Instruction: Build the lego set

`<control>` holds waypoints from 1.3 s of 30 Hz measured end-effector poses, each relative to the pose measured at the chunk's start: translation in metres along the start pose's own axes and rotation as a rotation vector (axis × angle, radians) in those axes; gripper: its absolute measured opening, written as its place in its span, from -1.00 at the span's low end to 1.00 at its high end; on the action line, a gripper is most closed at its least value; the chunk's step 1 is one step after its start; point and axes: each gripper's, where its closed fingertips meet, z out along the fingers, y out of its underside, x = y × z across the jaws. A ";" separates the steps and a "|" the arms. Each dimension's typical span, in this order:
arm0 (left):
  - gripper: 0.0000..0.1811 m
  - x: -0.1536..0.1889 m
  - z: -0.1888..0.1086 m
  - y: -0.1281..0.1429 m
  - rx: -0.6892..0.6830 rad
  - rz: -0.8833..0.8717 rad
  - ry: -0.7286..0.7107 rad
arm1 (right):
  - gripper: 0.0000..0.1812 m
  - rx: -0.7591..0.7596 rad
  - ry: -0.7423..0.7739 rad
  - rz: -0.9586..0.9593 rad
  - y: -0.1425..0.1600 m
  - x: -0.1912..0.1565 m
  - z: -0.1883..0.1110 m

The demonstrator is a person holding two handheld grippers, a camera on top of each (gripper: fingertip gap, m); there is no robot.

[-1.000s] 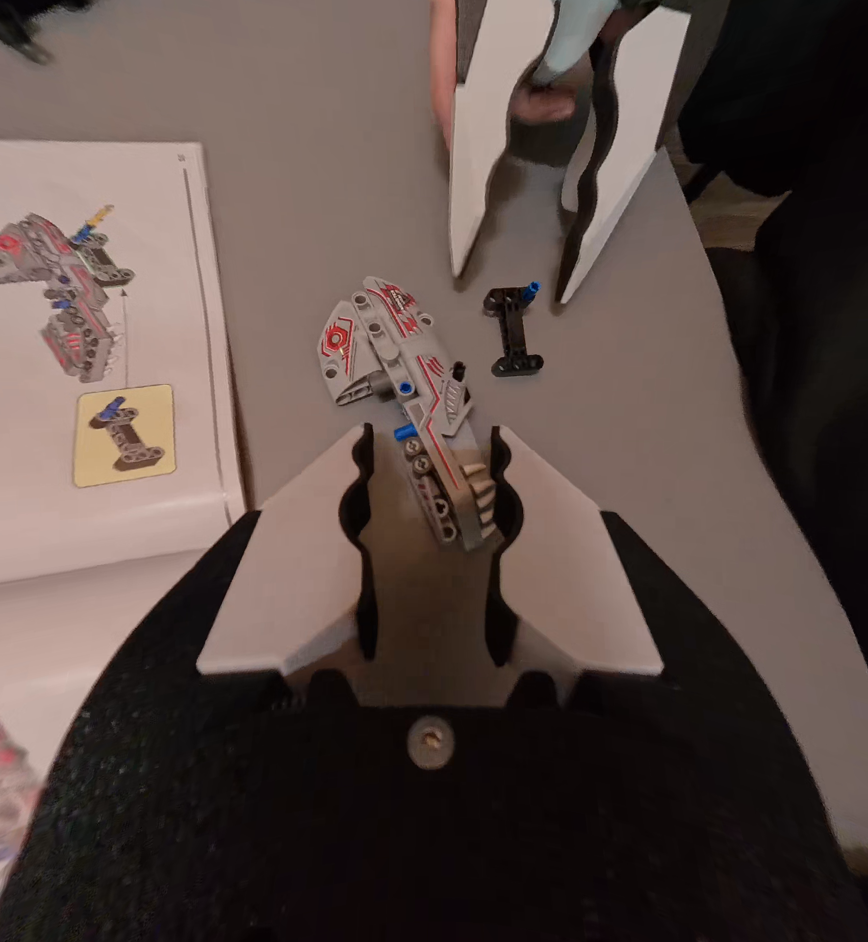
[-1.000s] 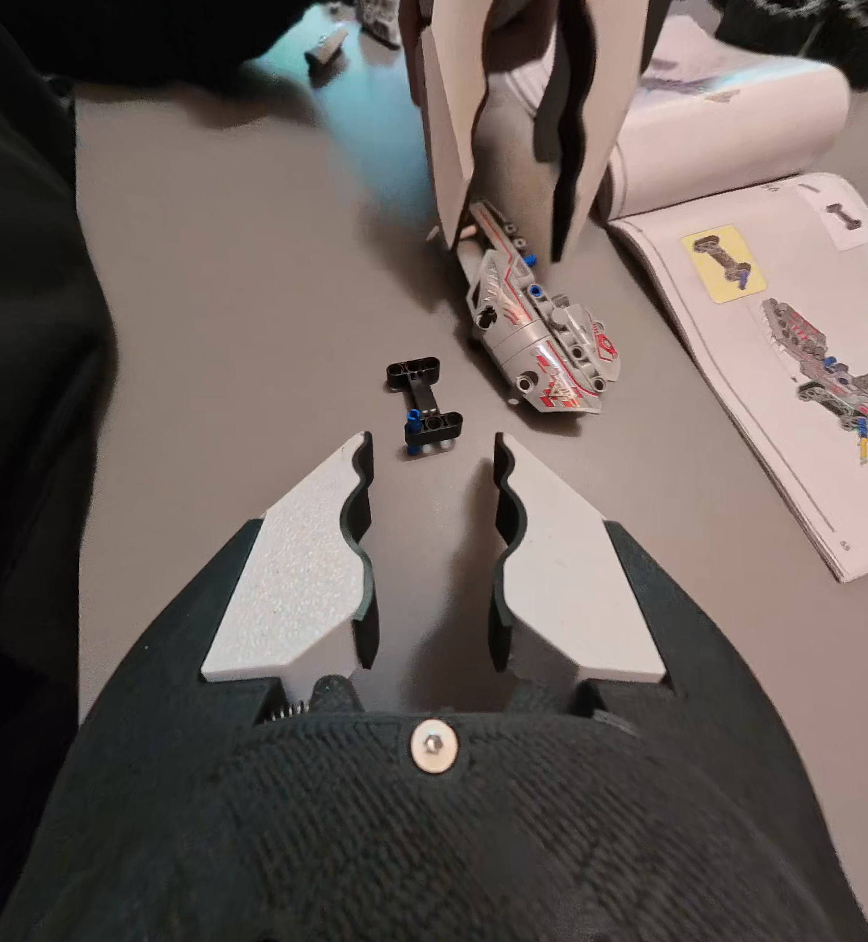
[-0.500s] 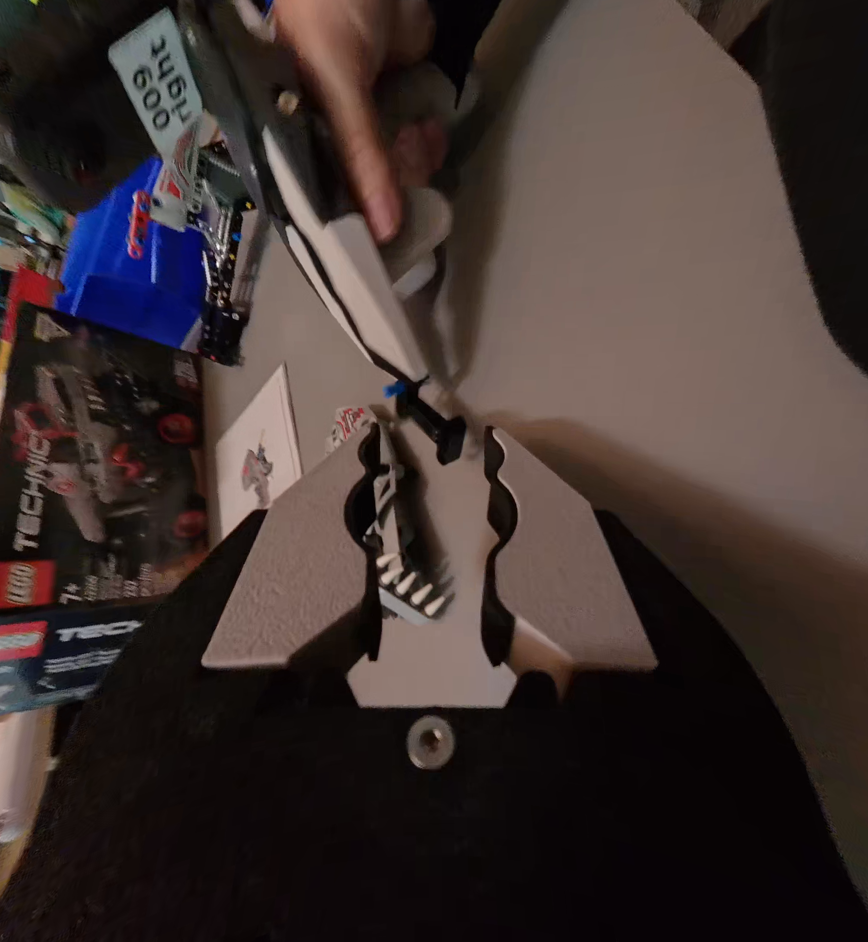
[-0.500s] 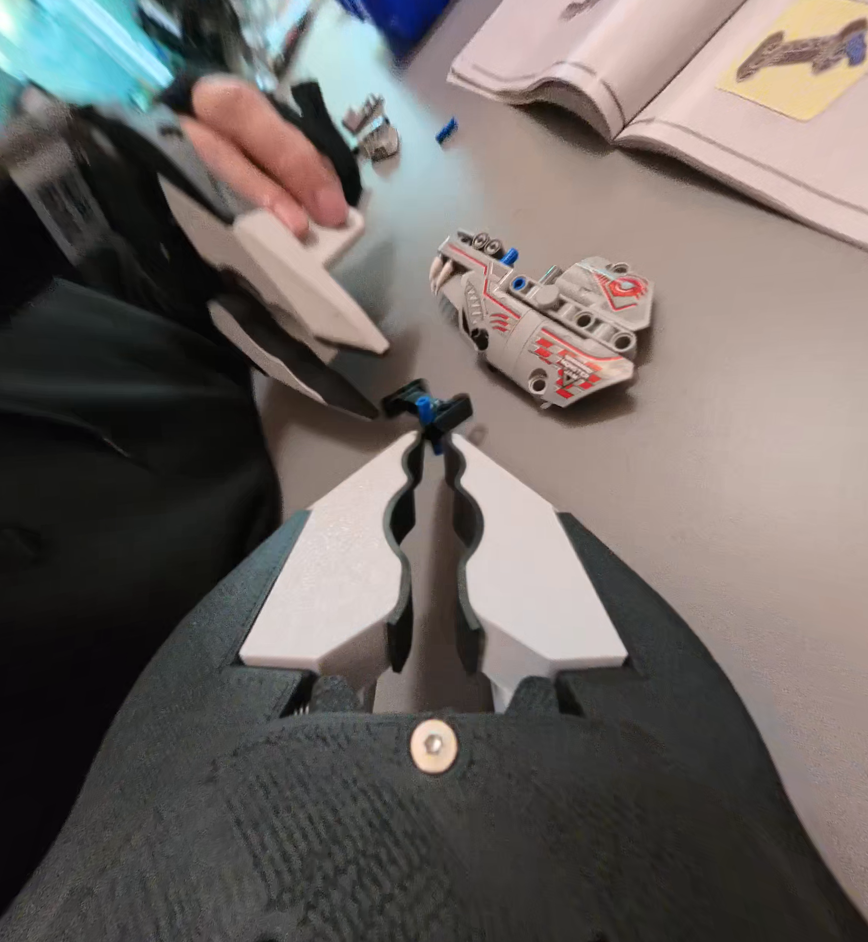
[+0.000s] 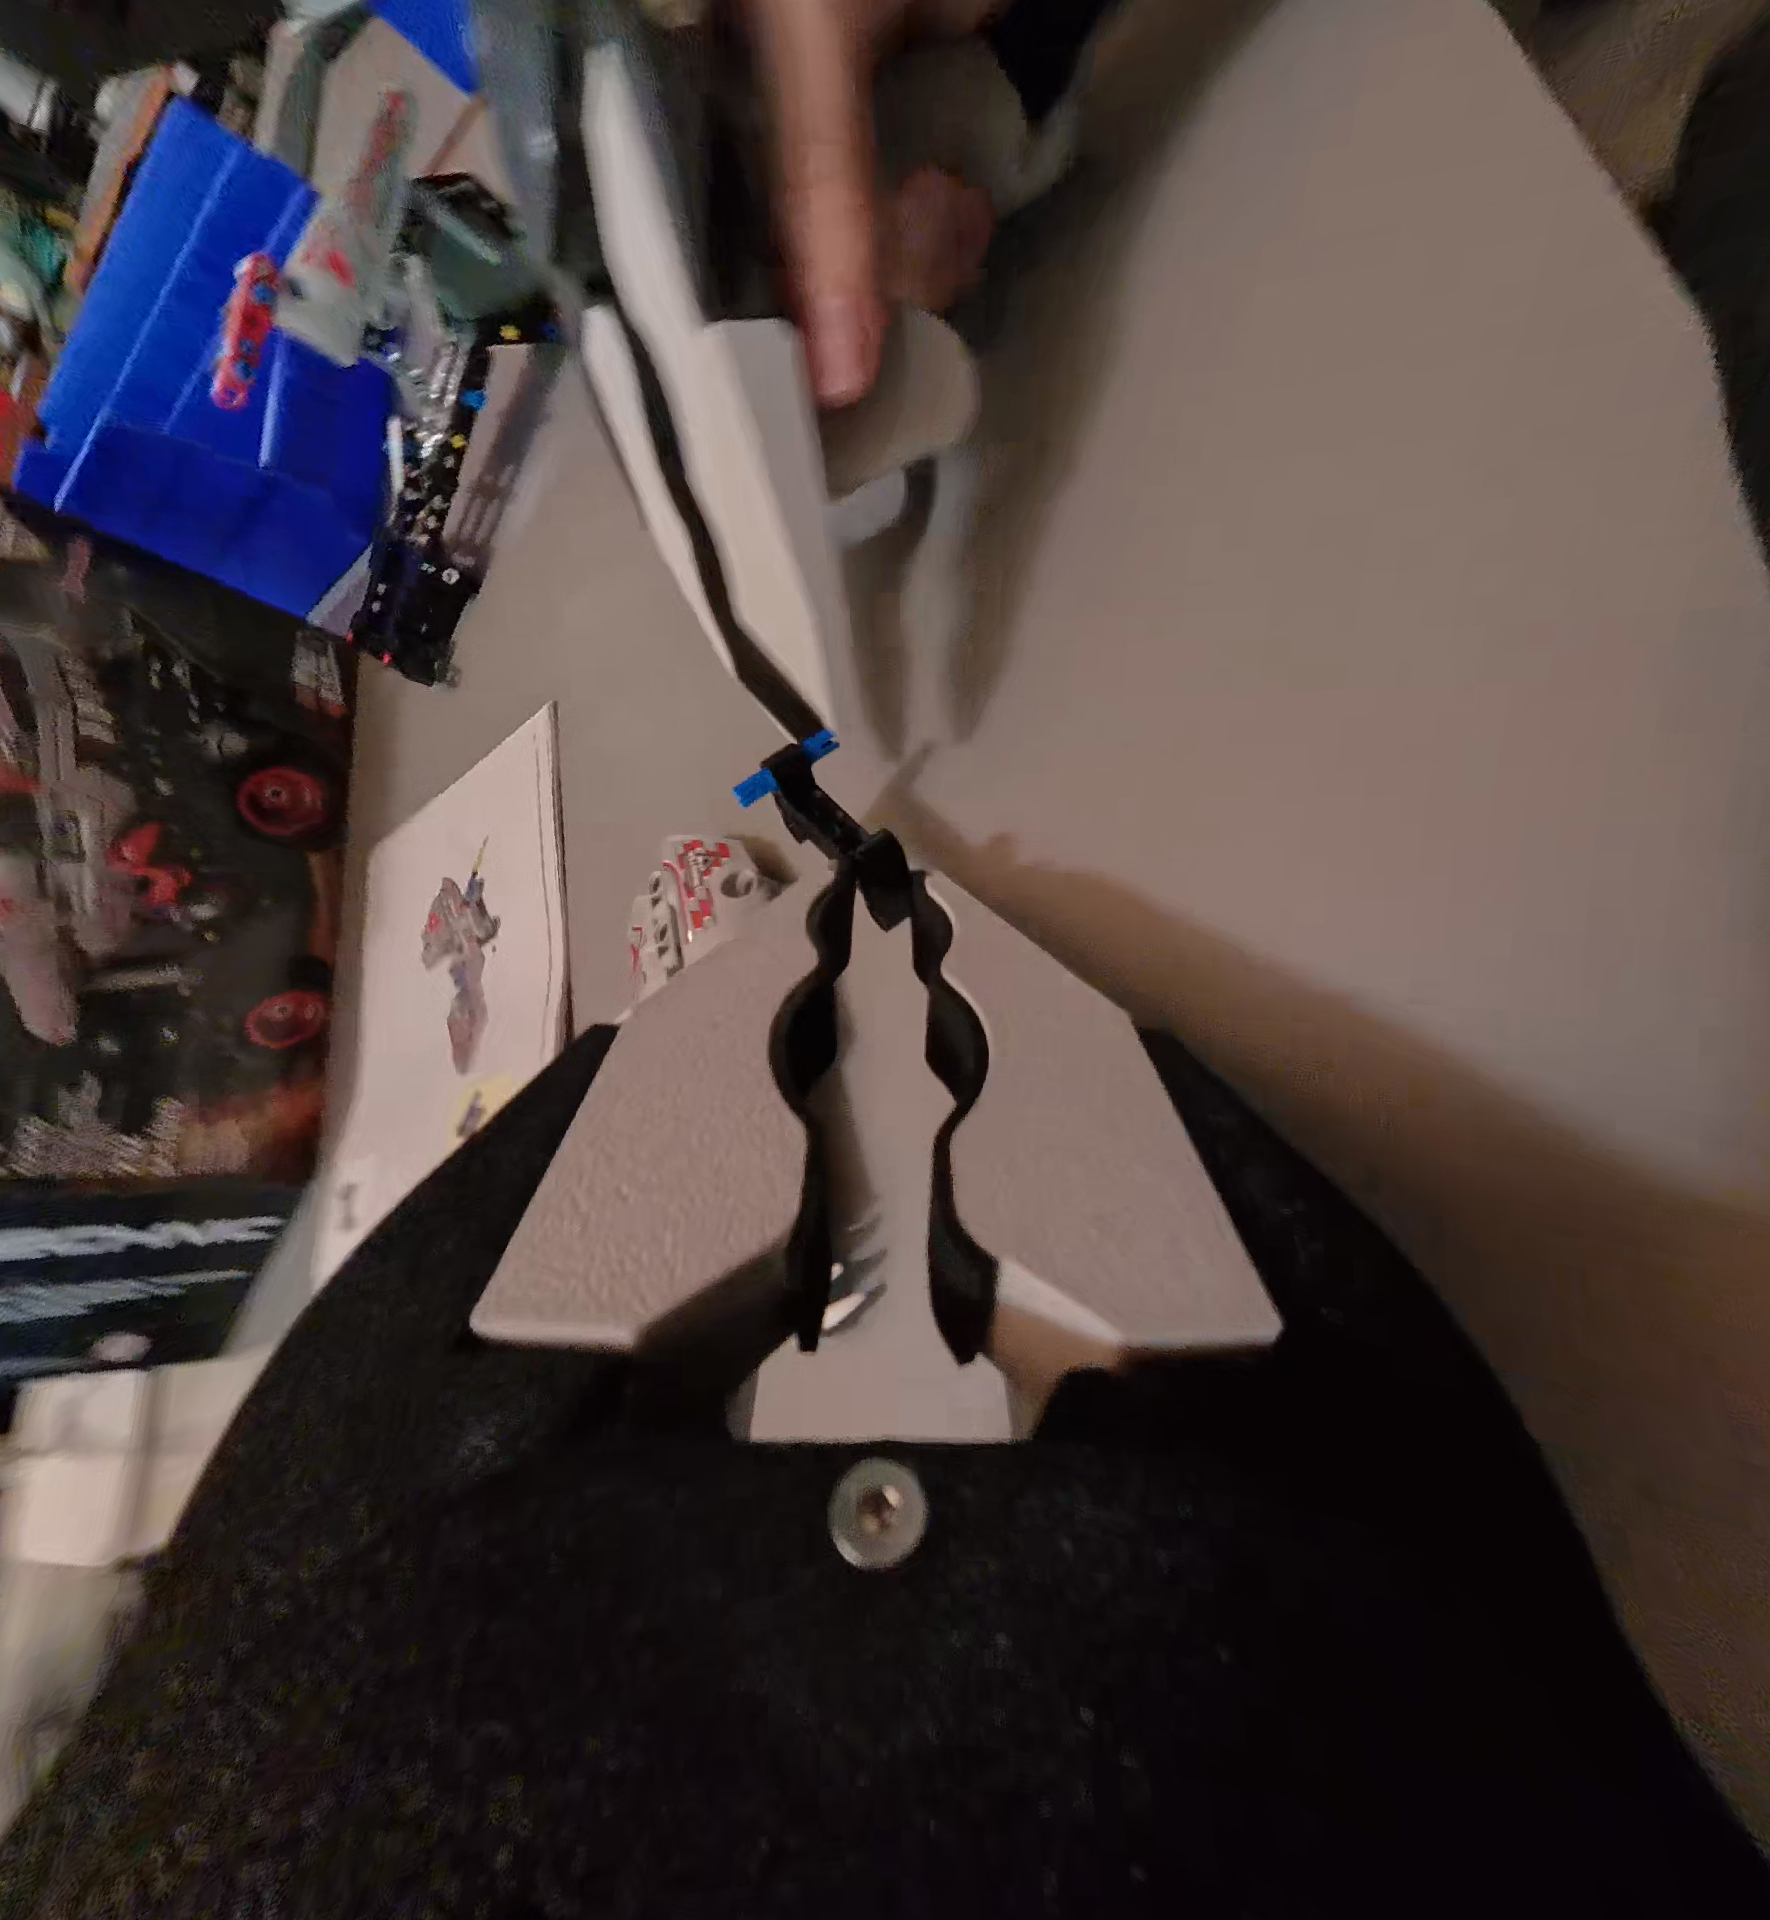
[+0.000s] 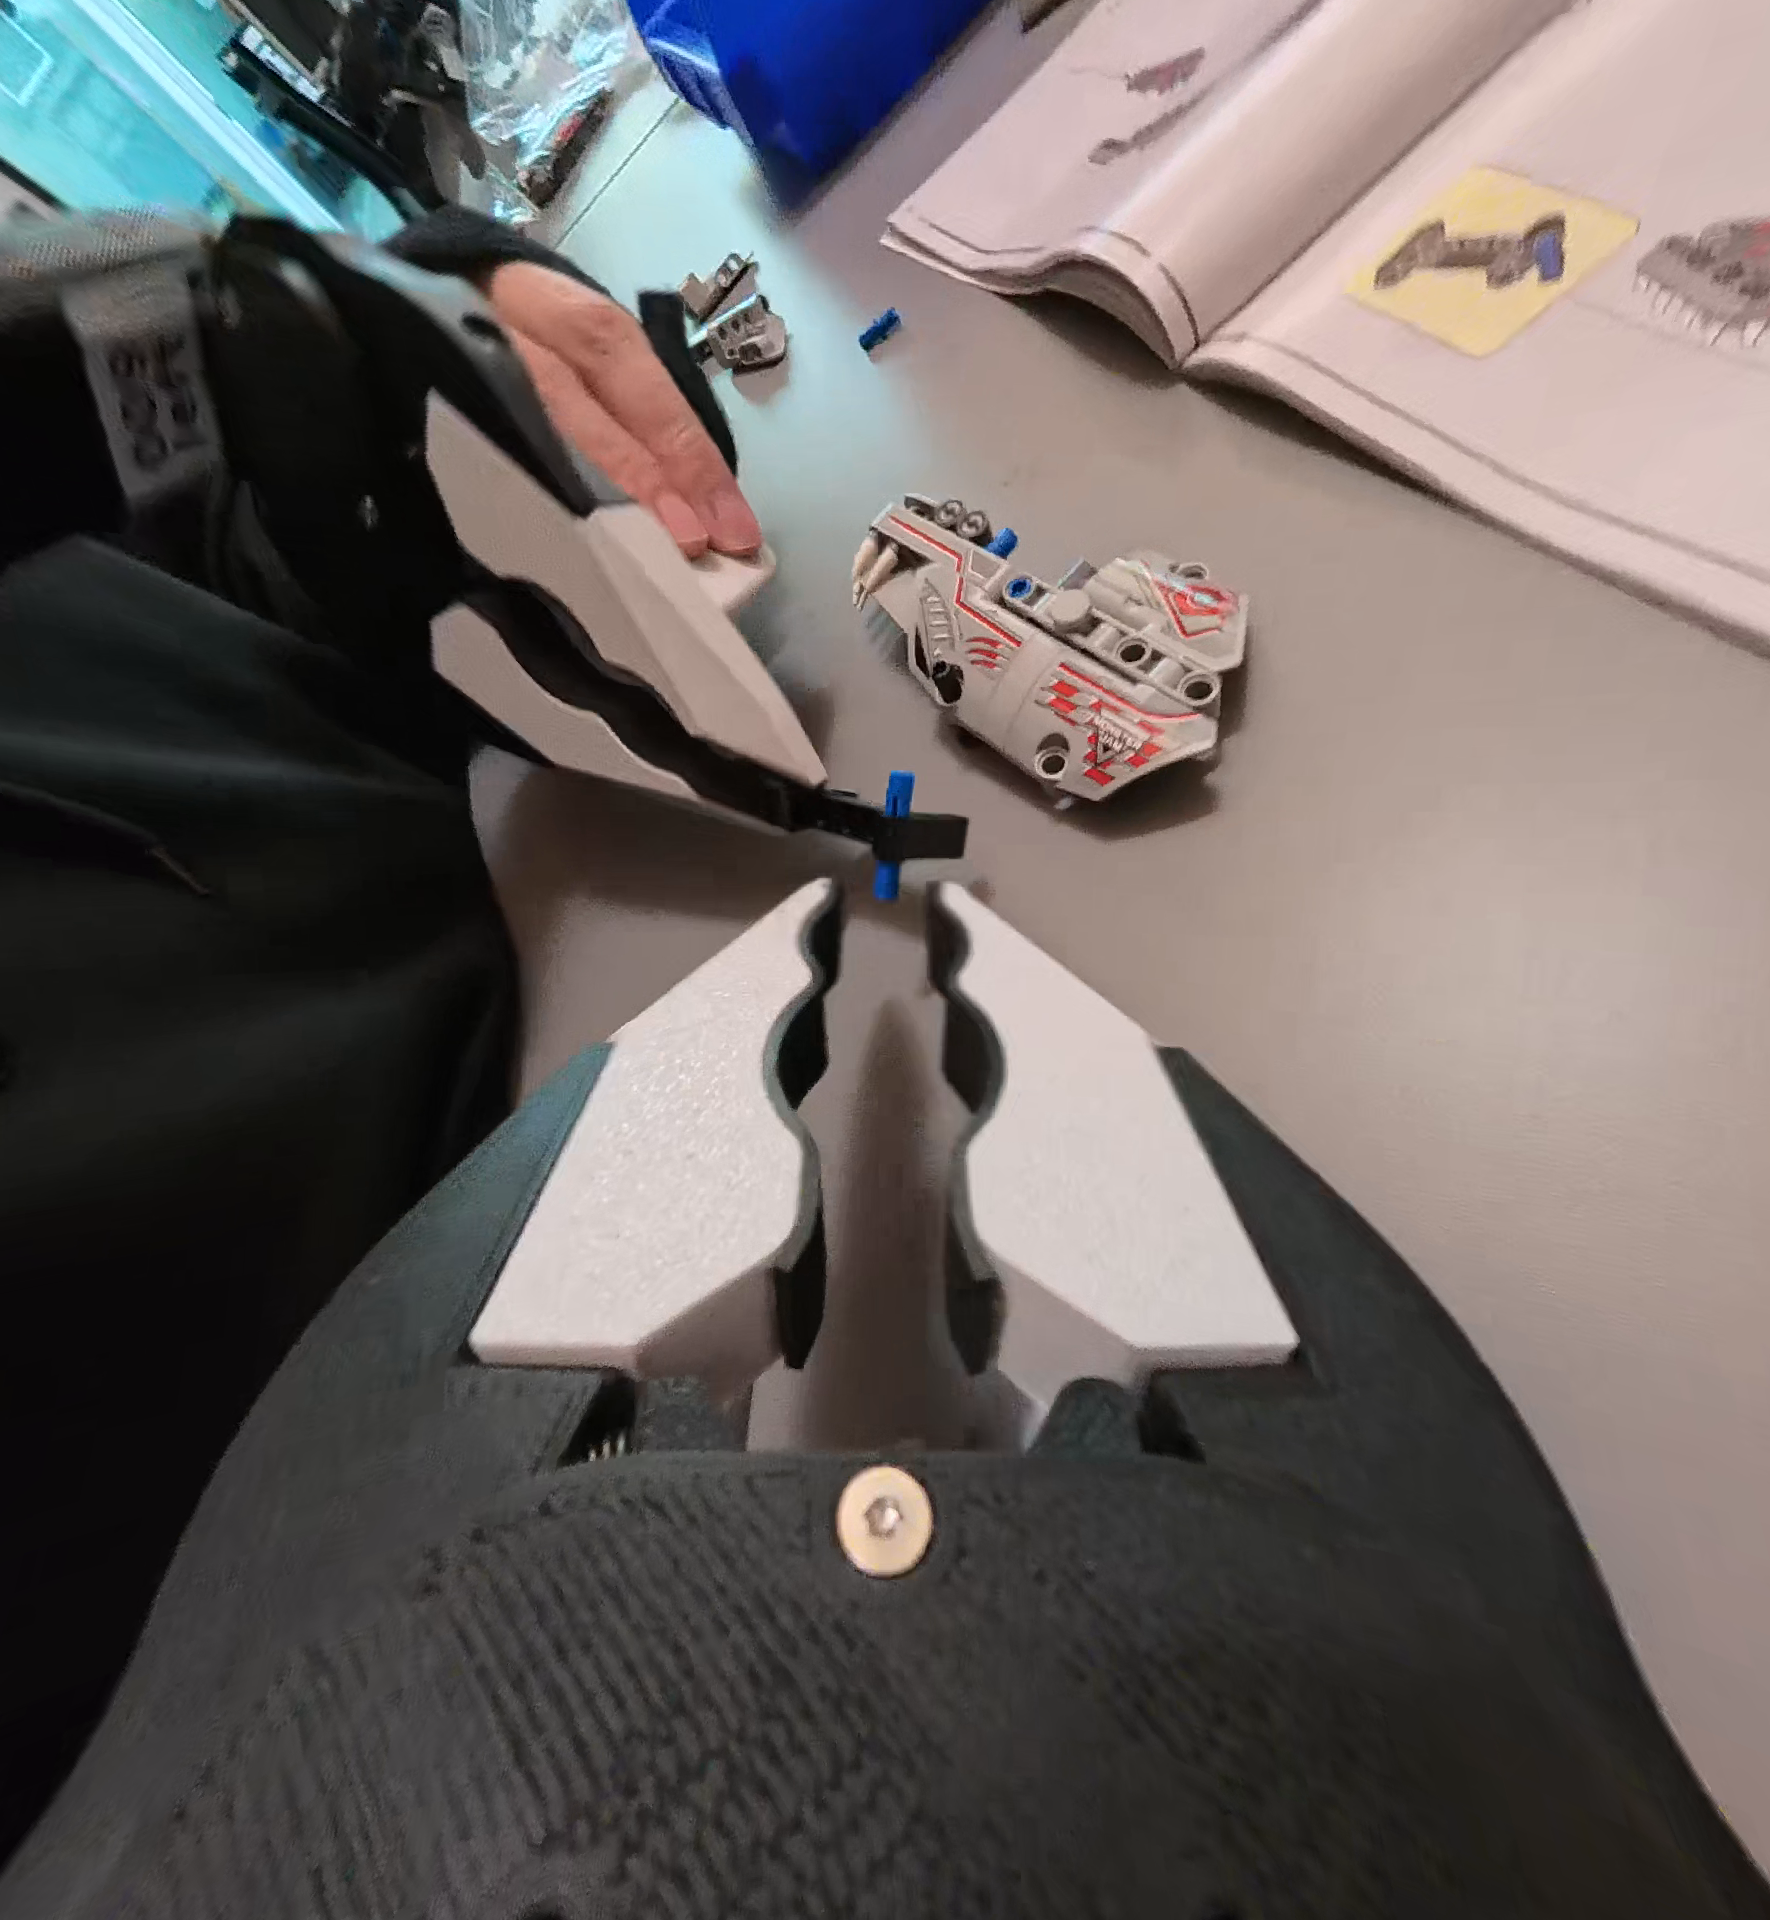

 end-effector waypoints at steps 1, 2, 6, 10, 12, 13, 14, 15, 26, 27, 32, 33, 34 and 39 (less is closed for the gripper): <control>-0.91 -0.004 -0.002 -0.004 0.041 -0.111 0.011 | -0.71 0.009 0.032 -0.048 -0.003 0.001 -0.003; -0.92 -0.008 -0.005 -0.009 0.092 -0.250 0.045 | -0.66 0.018 0.077 -0.120 -0.006 0.002 -0.007; -0.92 -0.023 -0.016 -0.024 0.298 -0.800 0.250 | -0.69 0.068 0.261 -0.409 -0.022 0.007 -0.010; -0.92 -0.029 -0.018 -0.020 0.364 -1.056 0.380 | -0.70 0.097 0.330 -0.524 -0.029 0.008 -0.003; -0.91 -0.031 -0.017 -0.018 0.375 -1.150 0.413 | -0.69 0.107 0.361 -0.604 -0.031 0.005 0.001; -0.91 -0.032 -0.018 -0.018 0.391 -1.188 0.429 | -0.69 0.103 0.383 -0.665 -0.031 0.003 0.004; -0.91 -0.034 -0.018 -0.018 0.401 -1.227 0.439 | -0.68 0.090 0.434 -0.712 -0.032 0.006 0.005; -0.91 -0.036 -0.018 -0.016 0.406 -1.257 0.443 | -0.67 0.073 0.468 -0.740 -0.031 0.008 0.006; -0.91 -0.038 -0.023 -0.022 0.487 -1.314 0.514 | -0.90 0.178 0.498 -0.427 -0.033 0.005 0.002; -0.92 -0.037 -0.022 -0.020 0.477 -1.313 0.511 | -0.90 0.176 0.498 -0.400 -0.032 0.006 0.001; -0.78 -0.034 -0.015 -0.008 0.368 -1.131 0.373 | -0.92 0.079 0.541 -0.232 -0.018 0.017 0.004; -0.74 -0.036 -0.016 -0.005 0.349 -1.055 0.324 | -0.92 0.075 0.545 -0.184 -0.016 0.019 0.004; -0.70 -0.039 -0.017 -0.002 0.325 -0.971 0.264 | -0.92 0.078 0.548 -0.141 -0.015 0.021 0.004; -0.61 -0.045 -0.024 0.004 0.221 -0.521 0.052 | -0.93 0.056 0.513 0.003 -0.006 0.028 0.016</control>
